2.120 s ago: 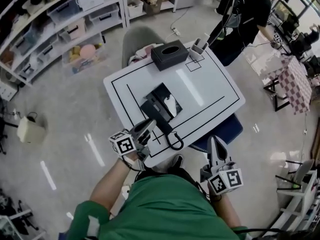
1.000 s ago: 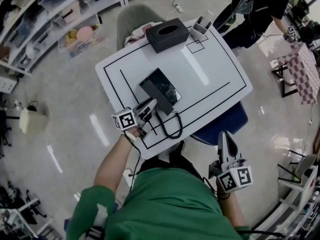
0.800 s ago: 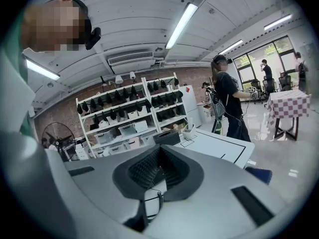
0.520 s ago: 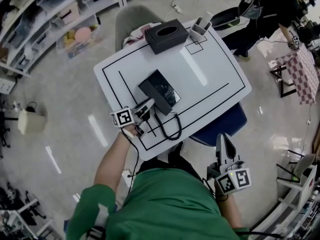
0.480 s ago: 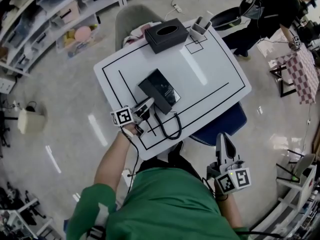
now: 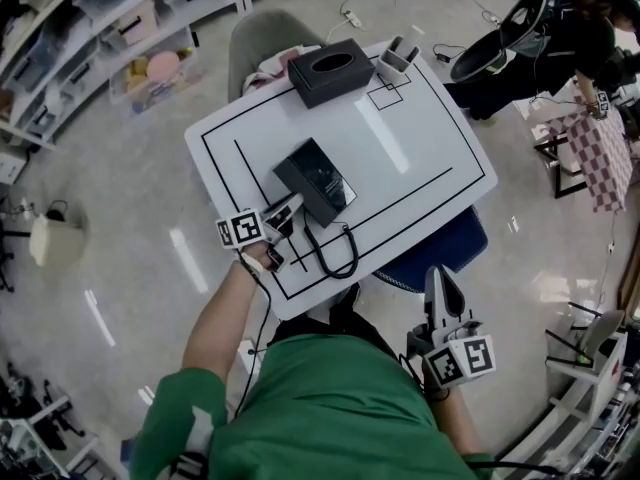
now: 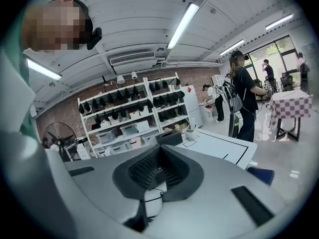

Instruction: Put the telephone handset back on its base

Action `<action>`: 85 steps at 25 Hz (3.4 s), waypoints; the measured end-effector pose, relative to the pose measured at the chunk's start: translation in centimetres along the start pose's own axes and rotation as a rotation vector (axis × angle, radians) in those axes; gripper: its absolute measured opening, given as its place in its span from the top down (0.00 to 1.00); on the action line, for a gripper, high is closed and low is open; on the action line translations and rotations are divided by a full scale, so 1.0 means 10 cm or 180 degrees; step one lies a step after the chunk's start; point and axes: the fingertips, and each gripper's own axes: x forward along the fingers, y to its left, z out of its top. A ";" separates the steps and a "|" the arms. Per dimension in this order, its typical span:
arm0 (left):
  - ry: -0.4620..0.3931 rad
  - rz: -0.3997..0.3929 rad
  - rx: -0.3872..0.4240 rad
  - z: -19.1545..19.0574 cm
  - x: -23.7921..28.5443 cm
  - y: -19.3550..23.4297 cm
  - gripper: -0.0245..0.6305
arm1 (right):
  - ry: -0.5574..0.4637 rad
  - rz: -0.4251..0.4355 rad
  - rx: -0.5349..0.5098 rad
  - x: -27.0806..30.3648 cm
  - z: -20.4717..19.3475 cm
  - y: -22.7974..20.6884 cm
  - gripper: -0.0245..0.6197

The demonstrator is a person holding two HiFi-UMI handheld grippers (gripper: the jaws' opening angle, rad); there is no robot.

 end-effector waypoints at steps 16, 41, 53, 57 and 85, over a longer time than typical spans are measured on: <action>-0.0205 0.0388 0.0061 0.01 -0.09 0.00 0.81 | -0.0043 0.0038 0.0037 -0.14 -0.02 -0.01 0.93; -0.0953 0.0457 0.1931 0.26 -1.13 -2.34 0.81 | -0.0446 0.0611 -0.0282 -0.02 0.54 0.03 0.93; -0.1337 0.0457 0.2653 0.27 -1.52 -3.28 0.81 | -0.0667 0.0771 -0.0572 -0.03 0.87 0.24 0.93; -0.1412 0.0434 0.2731 0.32 -1.56 -3.37 0.81 | -0.0755 0.0727 -0.0729 -0.07 0.98 0.29 0.93; -0.1284 0.0411 0.2936 0.29 -1.47 -3.36 0.81 | -0.0799 0.0691 -0.0812 -0.03 1.00 0.36 0.93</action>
